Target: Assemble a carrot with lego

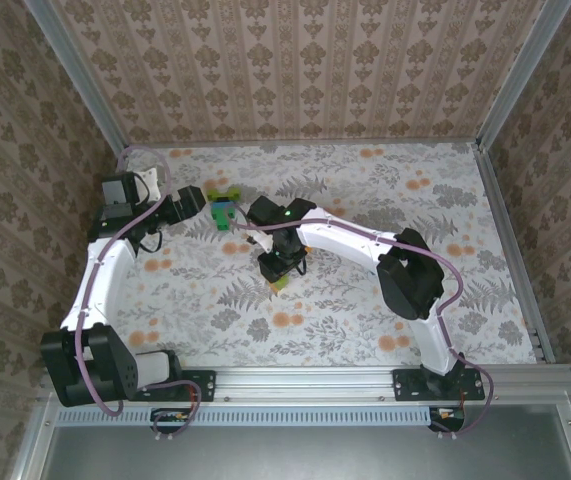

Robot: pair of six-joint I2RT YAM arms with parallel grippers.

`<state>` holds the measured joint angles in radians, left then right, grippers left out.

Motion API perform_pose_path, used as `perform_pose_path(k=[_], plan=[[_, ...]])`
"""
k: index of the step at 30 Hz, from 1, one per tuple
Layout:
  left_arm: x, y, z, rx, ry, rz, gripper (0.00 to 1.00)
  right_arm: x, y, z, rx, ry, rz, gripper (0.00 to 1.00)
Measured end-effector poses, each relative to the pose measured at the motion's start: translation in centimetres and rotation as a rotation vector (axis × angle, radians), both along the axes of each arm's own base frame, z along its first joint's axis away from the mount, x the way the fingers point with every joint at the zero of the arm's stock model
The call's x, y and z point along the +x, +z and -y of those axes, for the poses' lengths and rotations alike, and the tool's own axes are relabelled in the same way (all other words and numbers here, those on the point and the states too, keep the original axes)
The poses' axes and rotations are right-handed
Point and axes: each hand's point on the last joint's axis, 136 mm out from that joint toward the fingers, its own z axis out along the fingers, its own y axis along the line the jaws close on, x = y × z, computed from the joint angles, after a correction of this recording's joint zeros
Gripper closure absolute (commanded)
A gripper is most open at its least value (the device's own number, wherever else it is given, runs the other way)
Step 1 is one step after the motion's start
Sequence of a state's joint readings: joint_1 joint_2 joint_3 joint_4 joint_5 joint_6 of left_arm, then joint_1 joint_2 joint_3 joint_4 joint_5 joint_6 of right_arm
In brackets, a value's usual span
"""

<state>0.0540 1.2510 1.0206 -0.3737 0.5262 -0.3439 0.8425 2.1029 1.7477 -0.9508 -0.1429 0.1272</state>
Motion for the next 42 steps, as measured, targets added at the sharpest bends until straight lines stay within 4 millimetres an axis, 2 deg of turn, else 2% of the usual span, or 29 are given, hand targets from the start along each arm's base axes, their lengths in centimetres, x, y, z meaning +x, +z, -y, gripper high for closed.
perform_pose_path(k=[6,17,34,42], plan=[[0.0,0.0,0.0,0.000,0.000,0.000,0.00,-0.1,0.7,-0.2,0.022,0.030,0.035,0.69],[0.0,0.0,0.0,0.000,0.000,0.000,0.00,-1.1,1.2,-0.5,-0.042,0.181,0.084,0.69],[0.0,0.0,0.0,0.000,0.000,0.000,0.00,-2.9,2.0,0.2,-0.037,0.194,0.012,0.69],[0.0,0.0,0.0,0.000,0.000,0.000,0.00,-3.5,1.1,0.3,-0.032,0.175,-0.019,0.63]])
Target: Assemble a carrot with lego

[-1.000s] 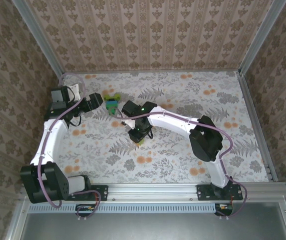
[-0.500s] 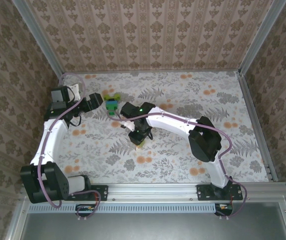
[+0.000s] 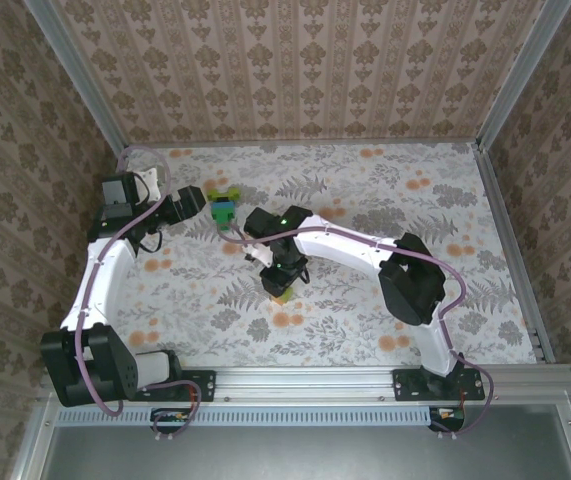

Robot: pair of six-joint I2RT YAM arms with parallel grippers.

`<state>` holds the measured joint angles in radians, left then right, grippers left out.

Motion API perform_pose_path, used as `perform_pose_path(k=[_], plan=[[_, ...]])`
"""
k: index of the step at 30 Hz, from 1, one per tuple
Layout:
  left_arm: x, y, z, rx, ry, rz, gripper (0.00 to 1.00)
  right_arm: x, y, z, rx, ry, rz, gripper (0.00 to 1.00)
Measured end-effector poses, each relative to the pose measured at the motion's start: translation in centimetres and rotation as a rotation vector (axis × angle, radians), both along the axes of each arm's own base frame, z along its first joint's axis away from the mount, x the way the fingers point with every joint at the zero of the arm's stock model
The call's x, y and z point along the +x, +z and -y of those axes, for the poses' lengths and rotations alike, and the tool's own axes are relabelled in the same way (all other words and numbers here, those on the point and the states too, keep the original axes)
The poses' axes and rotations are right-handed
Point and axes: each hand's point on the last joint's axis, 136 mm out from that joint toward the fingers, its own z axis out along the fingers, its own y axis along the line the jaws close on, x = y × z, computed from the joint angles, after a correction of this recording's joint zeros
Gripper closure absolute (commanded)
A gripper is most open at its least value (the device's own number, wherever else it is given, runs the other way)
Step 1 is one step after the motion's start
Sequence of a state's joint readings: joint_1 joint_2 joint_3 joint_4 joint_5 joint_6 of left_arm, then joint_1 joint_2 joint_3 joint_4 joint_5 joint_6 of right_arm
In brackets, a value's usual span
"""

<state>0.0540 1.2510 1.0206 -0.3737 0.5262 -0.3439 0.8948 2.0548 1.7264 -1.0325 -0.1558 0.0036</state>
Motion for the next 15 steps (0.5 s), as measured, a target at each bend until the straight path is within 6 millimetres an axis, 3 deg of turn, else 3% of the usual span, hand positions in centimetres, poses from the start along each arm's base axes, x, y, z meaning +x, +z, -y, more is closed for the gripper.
perform_pose_path(k=[5,15], plan=[[0.00,0.00,0.00,0.000,0.000,0.000,0.00,0.00,-0.17,-0.19,0.010,-0.006,-0.002,0.56],[0.00,0.00,0.00,0.000,0.000,0.000,0.00,0.34,-0.22,-0.47,0.025,-0.022,0.005,0.32]])
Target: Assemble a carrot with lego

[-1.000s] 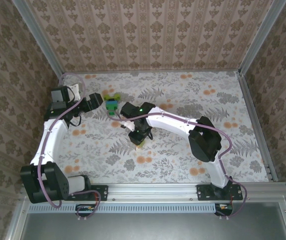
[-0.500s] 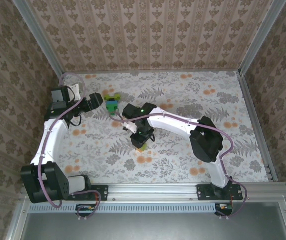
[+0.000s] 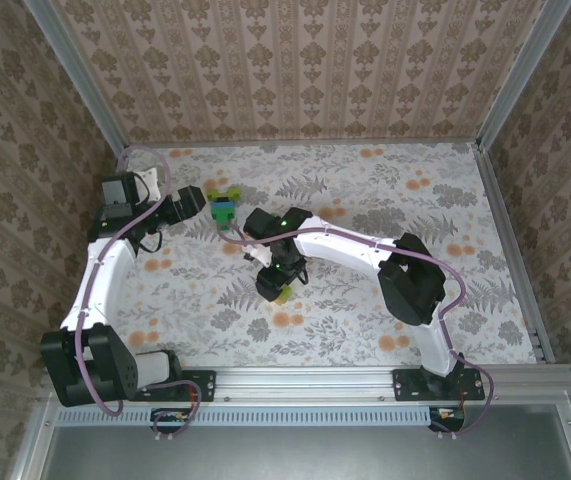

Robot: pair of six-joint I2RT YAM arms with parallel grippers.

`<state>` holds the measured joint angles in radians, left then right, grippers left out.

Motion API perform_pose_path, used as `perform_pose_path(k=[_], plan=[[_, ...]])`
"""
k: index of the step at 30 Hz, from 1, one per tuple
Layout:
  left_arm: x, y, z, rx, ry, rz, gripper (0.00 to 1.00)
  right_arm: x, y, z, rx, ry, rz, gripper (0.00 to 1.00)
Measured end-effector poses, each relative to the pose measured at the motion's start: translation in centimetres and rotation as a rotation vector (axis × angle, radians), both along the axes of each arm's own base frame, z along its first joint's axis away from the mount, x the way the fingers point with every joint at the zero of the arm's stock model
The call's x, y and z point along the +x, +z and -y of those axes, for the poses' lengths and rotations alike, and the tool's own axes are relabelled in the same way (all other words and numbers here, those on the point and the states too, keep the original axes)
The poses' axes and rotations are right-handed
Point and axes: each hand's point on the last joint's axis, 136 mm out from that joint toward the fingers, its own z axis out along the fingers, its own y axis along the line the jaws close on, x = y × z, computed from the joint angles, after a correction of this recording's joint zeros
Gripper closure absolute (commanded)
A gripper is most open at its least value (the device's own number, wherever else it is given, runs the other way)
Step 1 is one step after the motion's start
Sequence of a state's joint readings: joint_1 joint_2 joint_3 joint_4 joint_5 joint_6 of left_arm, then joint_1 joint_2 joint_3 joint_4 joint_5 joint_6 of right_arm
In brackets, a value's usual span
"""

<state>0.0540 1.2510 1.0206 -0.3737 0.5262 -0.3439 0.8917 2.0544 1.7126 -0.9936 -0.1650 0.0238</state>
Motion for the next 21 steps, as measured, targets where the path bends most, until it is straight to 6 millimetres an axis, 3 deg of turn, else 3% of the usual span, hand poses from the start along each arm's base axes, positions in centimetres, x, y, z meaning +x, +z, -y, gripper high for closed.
perform_pose_path(k=[6,11,16,21], plan=[[0.0,0.0,0.0,0.000,0.000,0.000,0.00,0.5,0.6,0.3,0.010,-0.014,0.008,0.24],[0.0,0.0,0.0,0.000,-0.001,0.000,0.00,1.9,2.7,1.2,0.048,-0.050,0.045,0.23],[0.0,0.0,0.0,0.000,-0.001,0.000,0.00,7.1,5.2,3.9,0.101,-0.176,0.105,0.23],[0.0,0.0,0.0,0.000,-0.001,0.000,0.00,13.1,5.5,6.8,0.092,-0.296,0.161,0.24]])
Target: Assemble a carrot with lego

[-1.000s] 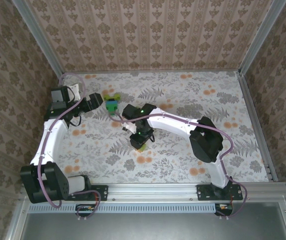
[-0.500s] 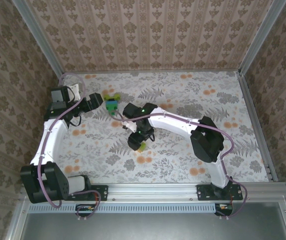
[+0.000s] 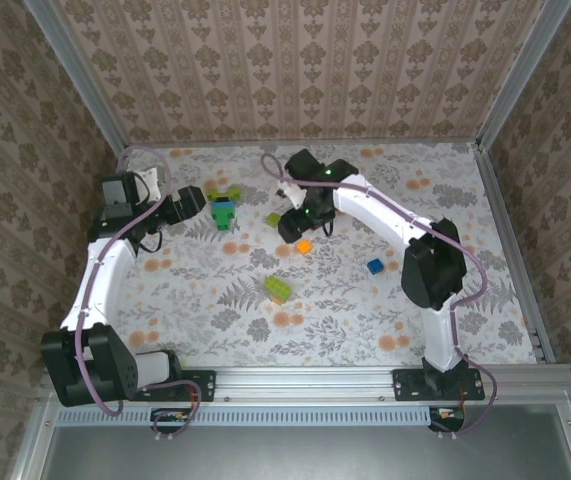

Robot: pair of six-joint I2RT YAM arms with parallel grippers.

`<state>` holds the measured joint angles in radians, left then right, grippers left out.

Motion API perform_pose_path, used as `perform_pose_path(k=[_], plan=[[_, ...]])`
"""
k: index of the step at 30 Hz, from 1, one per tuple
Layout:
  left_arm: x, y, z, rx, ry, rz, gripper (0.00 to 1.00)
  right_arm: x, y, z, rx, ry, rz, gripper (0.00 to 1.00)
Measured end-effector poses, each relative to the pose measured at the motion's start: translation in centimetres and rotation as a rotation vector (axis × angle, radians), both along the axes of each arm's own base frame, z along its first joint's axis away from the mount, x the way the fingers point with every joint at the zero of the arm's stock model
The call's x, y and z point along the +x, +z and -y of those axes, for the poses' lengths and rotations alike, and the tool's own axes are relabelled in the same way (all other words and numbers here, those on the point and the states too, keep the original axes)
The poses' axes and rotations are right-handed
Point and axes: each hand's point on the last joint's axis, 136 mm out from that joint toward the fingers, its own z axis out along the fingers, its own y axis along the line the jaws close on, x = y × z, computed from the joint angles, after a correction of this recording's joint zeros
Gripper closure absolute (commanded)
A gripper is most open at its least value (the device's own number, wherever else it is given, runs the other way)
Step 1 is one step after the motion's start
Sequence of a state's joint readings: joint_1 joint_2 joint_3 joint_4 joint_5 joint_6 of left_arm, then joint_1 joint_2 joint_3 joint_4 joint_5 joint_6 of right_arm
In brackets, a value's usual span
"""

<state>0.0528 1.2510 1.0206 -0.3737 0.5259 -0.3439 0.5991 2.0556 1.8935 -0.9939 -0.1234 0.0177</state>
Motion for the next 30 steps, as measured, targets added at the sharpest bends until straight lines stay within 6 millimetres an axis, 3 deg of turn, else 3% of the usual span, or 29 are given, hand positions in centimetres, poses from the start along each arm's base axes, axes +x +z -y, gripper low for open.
perform_pose_path(k=[3,7,9,24,30], plan=[[0.0,0.0,0.0,0.000,0.000,0.000,0.00,2.1,-2.4,0.6,-0.029,-0.025,-0.017,0.25],[0.0,0.0,0.0,0.000,0.000,0.000,0.00,2.0,-6.9,1.0,-0.083,-0.025,-0.094,0.25],[0.0,0.0,0.0,0.000,0.000,0.000,0.00,1.8,-8.0,1.1,-0.095,-0.025,-0.114,0.25],[0.0,0.0,0.0,0.000,0.000,0.000,0.00,2.8,-10.1,0.4,-0.100,-0.024,-0.127,0.29],[0.0,0.0,0.0,0.000,0.000,0.000,0.00,3.6,-9.8,-0.2,-0.083,-0.022,-0.114,0.31]])
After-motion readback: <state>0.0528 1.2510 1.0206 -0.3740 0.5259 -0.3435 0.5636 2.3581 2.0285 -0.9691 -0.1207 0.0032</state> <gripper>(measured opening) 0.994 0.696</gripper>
